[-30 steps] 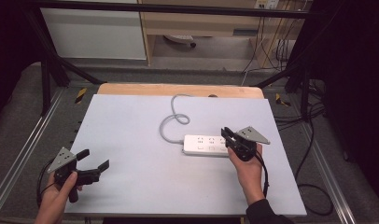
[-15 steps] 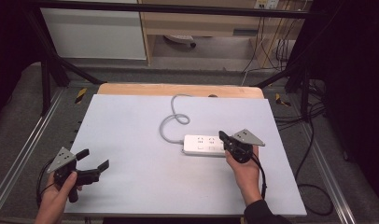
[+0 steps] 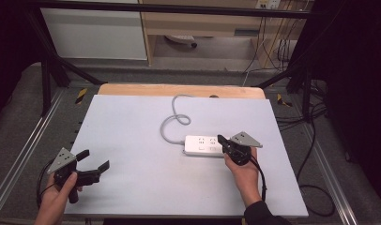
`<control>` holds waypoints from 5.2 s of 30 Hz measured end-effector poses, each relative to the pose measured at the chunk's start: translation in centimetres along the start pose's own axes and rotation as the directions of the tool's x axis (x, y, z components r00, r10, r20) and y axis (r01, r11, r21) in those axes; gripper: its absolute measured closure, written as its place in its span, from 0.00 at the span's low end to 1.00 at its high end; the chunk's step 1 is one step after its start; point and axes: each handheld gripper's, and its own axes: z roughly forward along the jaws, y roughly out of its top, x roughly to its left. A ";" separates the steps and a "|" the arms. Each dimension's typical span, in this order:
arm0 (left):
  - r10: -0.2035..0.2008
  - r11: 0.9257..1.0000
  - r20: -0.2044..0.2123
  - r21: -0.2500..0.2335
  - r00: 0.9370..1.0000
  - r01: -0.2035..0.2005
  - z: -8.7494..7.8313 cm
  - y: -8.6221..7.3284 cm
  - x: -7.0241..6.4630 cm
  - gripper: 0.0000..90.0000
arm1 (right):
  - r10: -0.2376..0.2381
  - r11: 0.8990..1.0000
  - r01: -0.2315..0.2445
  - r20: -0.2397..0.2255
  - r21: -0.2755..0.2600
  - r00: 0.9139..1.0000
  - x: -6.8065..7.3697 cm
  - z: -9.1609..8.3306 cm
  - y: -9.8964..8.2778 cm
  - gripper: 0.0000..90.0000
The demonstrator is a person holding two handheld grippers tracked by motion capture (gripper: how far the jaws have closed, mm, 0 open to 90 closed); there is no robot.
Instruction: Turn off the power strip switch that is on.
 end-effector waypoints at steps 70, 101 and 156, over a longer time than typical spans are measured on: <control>0.007 1.000 0.011 0.012 1.000 -0.007 0.1 0.0 -0.1 0.06 | 0.004 0.989 0.002 -0.039 0.145 0.999 1.3 1.8 -1.7 1.00; 0.011 1.000 0.009 0.022 1.000 -0.011 0.1 -0.1 -0.1 0.07 | 0.016 0.986 -0.008 -0.047 0.166 0.999 1.2 1.8 -1.6 1.00; 0.005 1.000 0.005 0.018 1.000 -0.005 0.1 -0.1 0.0 0.07 | 0.034 0.989 -0.026 -0.051 0.149 0.998 1.1 1.6 -1.5 1.00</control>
